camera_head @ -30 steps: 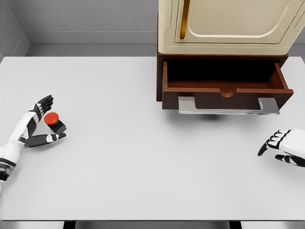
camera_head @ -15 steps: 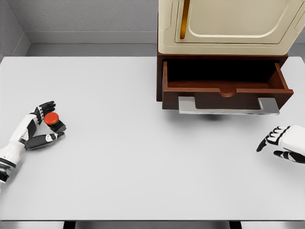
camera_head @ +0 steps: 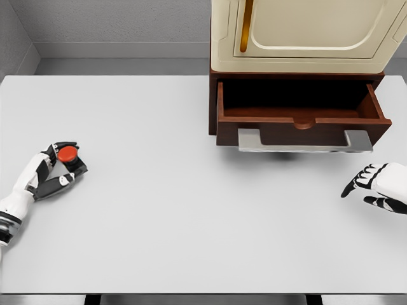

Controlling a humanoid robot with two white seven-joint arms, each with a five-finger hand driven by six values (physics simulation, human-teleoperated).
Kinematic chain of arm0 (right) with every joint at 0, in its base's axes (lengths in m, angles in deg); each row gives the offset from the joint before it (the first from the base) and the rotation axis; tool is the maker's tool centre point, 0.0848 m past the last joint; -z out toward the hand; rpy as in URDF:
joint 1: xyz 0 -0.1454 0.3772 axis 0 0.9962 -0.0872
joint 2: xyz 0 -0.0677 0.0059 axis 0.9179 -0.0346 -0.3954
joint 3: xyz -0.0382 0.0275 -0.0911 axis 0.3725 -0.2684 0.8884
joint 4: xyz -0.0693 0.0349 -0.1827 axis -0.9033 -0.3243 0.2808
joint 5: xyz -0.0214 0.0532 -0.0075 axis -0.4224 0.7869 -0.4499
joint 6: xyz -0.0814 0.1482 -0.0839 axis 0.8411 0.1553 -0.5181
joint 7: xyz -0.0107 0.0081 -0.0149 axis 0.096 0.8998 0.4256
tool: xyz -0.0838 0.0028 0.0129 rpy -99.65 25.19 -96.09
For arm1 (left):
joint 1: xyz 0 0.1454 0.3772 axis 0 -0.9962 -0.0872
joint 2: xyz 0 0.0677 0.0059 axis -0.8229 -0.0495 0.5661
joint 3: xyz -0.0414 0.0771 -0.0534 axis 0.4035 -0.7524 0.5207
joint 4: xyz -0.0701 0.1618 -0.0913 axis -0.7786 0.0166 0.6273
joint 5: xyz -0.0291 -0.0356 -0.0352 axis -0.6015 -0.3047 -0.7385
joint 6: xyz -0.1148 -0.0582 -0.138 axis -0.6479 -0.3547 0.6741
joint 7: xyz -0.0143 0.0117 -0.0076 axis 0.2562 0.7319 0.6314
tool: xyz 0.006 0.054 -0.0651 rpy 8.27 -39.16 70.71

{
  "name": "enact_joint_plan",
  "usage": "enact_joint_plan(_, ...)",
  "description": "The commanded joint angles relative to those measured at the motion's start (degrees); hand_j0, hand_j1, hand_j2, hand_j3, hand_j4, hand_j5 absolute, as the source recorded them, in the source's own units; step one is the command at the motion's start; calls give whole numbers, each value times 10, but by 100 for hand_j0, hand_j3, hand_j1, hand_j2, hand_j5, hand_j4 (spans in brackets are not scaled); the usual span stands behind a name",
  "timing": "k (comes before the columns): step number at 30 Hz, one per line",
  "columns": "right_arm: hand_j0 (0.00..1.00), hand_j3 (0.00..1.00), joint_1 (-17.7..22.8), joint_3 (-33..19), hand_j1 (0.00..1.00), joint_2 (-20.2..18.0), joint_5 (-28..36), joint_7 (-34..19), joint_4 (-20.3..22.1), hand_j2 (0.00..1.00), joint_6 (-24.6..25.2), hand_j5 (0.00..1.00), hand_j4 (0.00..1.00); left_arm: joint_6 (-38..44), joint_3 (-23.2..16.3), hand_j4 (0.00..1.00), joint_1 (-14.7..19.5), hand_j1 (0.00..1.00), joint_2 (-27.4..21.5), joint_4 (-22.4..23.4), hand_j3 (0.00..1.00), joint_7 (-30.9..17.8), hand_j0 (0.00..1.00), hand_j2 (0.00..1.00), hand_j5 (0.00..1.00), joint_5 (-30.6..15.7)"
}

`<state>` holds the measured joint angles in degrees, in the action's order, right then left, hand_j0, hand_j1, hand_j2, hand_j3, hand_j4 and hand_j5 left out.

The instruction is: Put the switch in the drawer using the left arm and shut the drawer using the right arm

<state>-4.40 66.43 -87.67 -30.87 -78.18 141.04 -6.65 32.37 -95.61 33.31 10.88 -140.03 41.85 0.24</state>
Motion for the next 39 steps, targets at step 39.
enact_joint_plan(39,60,60,-1,-1,60,-1,4,3,0,60,1,60,60,8,-3,37,56,37,-6,-230,37,-5,37,37,37,83)
